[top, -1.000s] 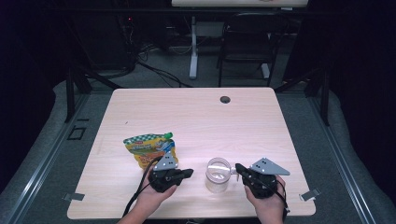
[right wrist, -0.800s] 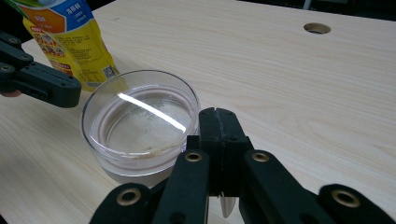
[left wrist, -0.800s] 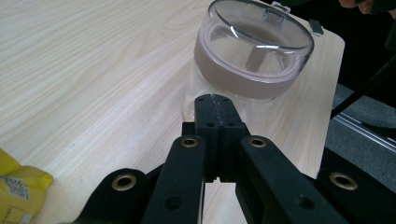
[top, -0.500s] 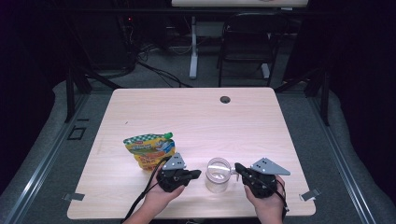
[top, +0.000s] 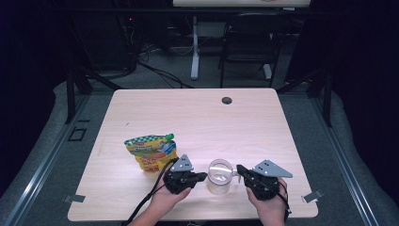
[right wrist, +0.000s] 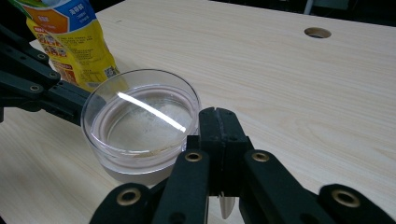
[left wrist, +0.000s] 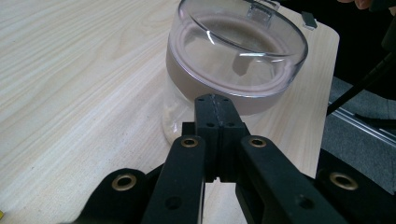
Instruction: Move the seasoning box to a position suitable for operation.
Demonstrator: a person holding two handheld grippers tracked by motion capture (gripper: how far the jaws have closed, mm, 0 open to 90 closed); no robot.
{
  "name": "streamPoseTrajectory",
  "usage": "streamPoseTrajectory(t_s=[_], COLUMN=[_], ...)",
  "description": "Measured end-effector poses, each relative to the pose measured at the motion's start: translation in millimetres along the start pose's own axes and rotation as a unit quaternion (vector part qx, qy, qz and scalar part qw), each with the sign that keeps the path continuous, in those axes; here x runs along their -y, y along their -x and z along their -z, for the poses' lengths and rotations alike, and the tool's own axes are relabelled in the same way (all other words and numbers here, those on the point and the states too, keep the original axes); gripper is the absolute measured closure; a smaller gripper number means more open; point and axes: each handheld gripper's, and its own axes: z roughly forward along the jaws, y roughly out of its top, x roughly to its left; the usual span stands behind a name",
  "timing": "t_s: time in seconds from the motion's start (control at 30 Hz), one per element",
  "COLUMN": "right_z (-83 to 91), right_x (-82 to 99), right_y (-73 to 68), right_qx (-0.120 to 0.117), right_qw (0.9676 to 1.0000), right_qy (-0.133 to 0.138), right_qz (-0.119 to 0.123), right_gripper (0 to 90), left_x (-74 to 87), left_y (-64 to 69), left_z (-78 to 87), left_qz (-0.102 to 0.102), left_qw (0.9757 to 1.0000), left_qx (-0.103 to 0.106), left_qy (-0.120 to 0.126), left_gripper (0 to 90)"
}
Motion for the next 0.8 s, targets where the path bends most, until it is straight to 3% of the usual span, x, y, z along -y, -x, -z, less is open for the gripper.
streamPoseTrajectory(t_s=[0.8], right_z=[1.0], right_x=[1.1], right_y=[-0.7], right_qx=[-0.004], right_qw=[1.0], right_qy=[-0.001], right_qz=[0.001], right_gripper=[89.4], left_x=[-9.0], left_y=[5.1], left_z=[3.3], left_qz=[-0.01], left_qw=[0.9999], left_qx=[0.003], left_qy=[0.007], left_gripper=[90.0])
